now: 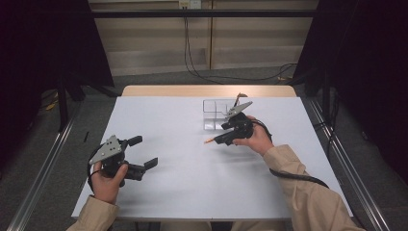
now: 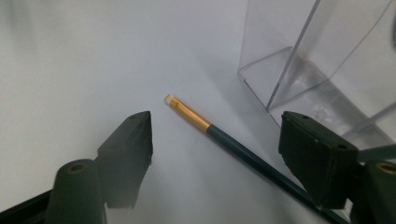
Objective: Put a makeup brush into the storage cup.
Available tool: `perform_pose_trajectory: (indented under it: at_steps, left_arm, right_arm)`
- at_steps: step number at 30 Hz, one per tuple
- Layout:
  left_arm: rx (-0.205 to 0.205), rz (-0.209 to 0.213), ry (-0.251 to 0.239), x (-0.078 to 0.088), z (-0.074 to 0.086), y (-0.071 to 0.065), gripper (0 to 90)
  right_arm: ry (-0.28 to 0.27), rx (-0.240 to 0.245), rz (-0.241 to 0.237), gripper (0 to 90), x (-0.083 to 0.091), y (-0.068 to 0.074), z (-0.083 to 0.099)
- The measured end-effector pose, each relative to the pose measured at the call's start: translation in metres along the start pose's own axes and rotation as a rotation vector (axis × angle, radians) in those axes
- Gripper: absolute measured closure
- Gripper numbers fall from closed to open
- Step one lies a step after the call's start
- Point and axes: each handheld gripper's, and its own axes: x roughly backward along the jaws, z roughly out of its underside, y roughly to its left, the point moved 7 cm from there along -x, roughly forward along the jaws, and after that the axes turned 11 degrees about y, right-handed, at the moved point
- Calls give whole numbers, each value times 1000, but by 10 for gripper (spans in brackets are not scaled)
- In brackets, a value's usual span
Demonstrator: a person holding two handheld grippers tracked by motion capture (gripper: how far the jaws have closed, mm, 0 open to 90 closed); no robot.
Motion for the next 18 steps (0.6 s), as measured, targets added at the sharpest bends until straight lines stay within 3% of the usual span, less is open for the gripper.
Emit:
perform_pose_trajectory:
  at_steps: [18]
  left_arm:
    - [-2, -3, -7, 1, -1, 0, 5]
  right_arm:
    - [48, 15, 3, 307, -17, -5, 6]
